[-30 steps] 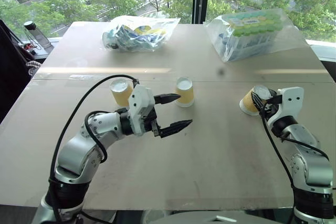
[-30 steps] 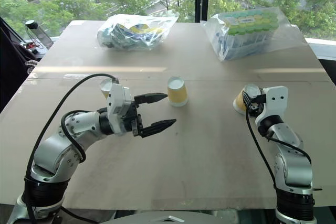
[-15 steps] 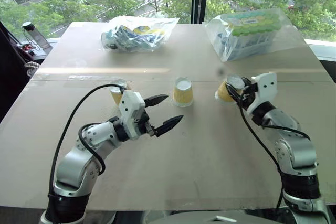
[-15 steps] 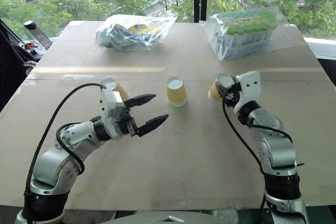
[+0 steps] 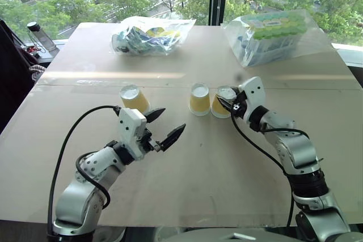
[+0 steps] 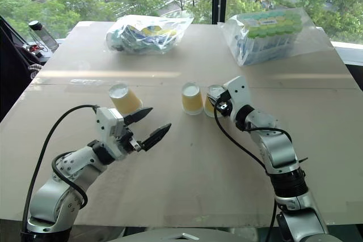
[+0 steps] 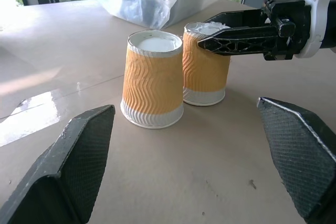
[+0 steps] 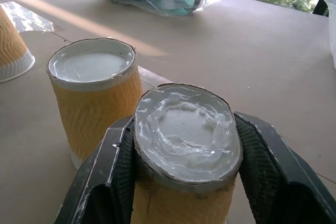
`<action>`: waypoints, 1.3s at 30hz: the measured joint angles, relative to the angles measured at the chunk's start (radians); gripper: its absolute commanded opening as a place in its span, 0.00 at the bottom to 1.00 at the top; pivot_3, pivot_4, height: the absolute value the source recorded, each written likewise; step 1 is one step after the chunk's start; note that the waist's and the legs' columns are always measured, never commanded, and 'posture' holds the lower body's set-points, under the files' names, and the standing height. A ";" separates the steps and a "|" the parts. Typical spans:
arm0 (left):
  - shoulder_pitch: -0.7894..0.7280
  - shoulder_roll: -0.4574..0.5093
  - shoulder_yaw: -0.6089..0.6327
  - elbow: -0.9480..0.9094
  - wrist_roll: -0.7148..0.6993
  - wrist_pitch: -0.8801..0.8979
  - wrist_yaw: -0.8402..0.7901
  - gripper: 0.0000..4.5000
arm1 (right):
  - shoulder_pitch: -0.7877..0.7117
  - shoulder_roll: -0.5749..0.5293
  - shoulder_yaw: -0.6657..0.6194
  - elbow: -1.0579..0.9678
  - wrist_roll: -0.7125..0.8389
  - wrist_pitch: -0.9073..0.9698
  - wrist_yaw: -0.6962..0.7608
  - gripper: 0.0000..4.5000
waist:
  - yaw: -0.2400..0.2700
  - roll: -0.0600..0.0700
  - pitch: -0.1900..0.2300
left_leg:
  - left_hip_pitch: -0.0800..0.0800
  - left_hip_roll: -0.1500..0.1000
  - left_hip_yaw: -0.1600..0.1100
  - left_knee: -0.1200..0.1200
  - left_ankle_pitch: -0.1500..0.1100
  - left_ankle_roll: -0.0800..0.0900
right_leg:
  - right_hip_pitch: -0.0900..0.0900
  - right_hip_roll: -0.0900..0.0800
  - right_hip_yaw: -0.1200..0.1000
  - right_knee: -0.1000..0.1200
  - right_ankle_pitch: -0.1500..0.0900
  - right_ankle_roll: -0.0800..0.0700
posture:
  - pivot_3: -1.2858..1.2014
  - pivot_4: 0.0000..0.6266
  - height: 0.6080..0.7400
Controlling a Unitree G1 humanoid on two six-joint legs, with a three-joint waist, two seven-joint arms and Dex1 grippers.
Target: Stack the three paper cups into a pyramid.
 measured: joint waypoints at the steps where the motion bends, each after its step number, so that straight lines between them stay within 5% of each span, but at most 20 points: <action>1: 0.001 0.000 0.000 -0.001 0.000 -0.002 0.000 1.00 | 0.000 0.002 0.004 0.000 -0.002 -0.002 0.000 0.43 | -0.001 0.000 0.000 | 0.000 0.000 0.000 0.000 0.000 0.000 | 0.000 0.000 0.000 0.000 0.000 0.000 | 0.52 0.24 1.00; 8: 0.000 -0.001 -0.002 -0.001 0.001 -0.008 0.001 1.00 | 0.000 0.013 0.009 0.023 -0.023 -0.040 0.007 0.43 | -0.001 0.000 0.000 | 0.000 0.000 0.000 0.000 0.000 0.000 | 0.000 0.000 0.000 0.000 0.000 0.000 | 0.52 0.24 1.00; 9: 0.000 -0.002 -0.002 -0.002 0.001 -0.008 0.001 1.00 | 0.000 0.015 0.008 0.025 -0.026 -0.043 0.009 0.66 | -0.001 0.000 0.000 | 0.000 0.000 0.000 0.000 0.000 0.000 | 0.000 0.000 0.000 0.000 0.000 0.000 | 0.52 0.24 1.00; 12: -0.002 -0.003 -0.003 -0.006 0.001 -0.009 0.001 1.00 | 0.000 0.019 0.008 0.040 -0.030 -0.044 0.011 0.96 | -0.001 0.000 0.000 | 0.000 0.000 0.000 0.000 0.000 0.000 | 0.000 0.000 0.000 0.000 0.000 0.000 | 0.52 0.24 1.00; 13: -0.002 -0.005 -0.003 -0.008 0.001 -0.009 0.001 1.00 | 0.001 0.020 0.008 0.041 -0.031 -0.044 0.011 0.99 | -0.001 0.000 0.000 | 0.000 0.000 0.000 0.000 0.000 0.000 | 0.000 0.000 0.000 0.000 0.000 0.000 | 0.52 0.24 1.00; 18: 0.017 -0.026 -0.002 -0.011 0.003 -0.040 0.007 1.00 | 0.009 0.024 -0.005 0.038 -0.029 -0.063 0.011 0.99 | -0.001 0.000 0.000 | 0.000 0.000 0.000 0.000 0.000 0.000 | 0.000 0.000 0.000 -0.001 0.000 0.000 | 0.52 0.24 1.00; 27: 0.089 -0.277 0.064 -0.029 0.089 -0.173 0.270 1.00 | 0.190 -0.140 -0.159 -0.211 0.151 0.032 0.131 0.99 | 0.004 0.000 0.000 | -0.002 0.000 0.000 -0.001 0.000 0.000 | 0.001 -0.001 0.000 -0.004 0.000 0.000 | 0.52 0.24 1.00; 31: 0.027 -0.299 0.101 0.039 0.206 -0.189 0.404 1.00 | 0.386 -0.315 -0.250 -0.306 0.257 0.046 0.293 0.99 | 0.025 0.000 0.000 | -0.001 -0.001 -0.003 -0.001 0.000 0.000 | 0.003 0.000 -0.002 -0.005 0.000 0.000 | 0.52 0.24 1.00; 39: -0.094 -0.295 0.148 0.201 0.260 -0.197 0.477 1.00 | 0.381 -0.292 -0.283 -0.415 0.456 -0.011 0.407 0.99 | 0.003 -0.003 0.000 | 0.001 -0.001 -0.003 0.000 0.000 0.000 | 0.003 0.001 -0.001 -0.003 0.001 0.001 | 0.52 0.24 1.00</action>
